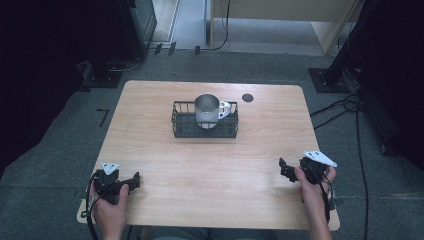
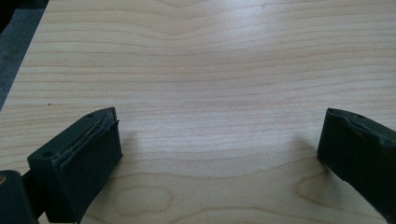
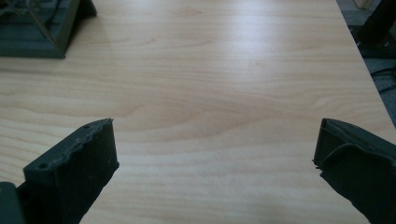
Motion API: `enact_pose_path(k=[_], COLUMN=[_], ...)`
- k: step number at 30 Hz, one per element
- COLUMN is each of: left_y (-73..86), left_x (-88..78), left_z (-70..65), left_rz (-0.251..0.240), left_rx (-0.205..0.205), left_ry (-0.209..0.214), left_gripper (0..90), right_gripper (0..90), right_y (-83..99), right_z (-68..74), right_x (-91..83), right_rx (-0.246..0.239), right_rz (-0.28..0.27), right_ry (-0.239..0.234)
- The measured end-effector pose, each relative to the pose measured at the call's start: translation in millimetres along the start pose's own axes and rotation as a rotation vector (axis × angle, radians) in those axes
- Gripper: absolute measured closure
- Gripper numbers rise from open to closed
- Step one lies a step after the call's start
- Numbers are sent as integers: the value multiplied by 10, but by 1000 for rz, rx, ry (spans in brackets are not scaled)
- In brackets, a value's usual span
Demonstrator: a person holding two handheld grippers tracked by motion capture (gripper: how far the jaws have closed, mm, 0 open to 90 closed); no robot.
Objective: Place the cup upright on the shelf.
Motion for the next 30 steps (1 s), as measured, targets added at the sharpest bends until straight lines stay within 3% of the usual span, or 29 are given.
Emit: enact_pose_path(k=[5,15,23,26,27,30], left_y=[0,0,0,0,0,0], left_x=[1,1,0,1,0,0], left_z=[-1,-1,0,0,0,0], left_rz=[-1,-1,0,-1,0,-1], left_rx=[-1,-1,0,-1,0,-1], left_ry=[0,0,0,1,0,0], left_gripper=[0,0,0,0,0,0], right_gripper=[0,0,0,0,0,0], right_y=[134,419,591,623,665,693], right_z=[-76,-217,-246,-259,-267,-259], right_x=[-48,-194,-242,-253,-265,-283], right_rx=[16,0,0,-3,-7,-42], right_rz=[12,44,79,105,145,165], right_ry=[7,28,27,26,26,28])
Point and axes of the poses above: each handheld gripper's, and its own axes: x roughly forward along the jaws, y roughly out of its underside, z roughly to its left, the point moved 4 cm from there along x, roughly forward along the jaws, and after that the axes turned 13 degrees about -x, right-handed, at the moved point
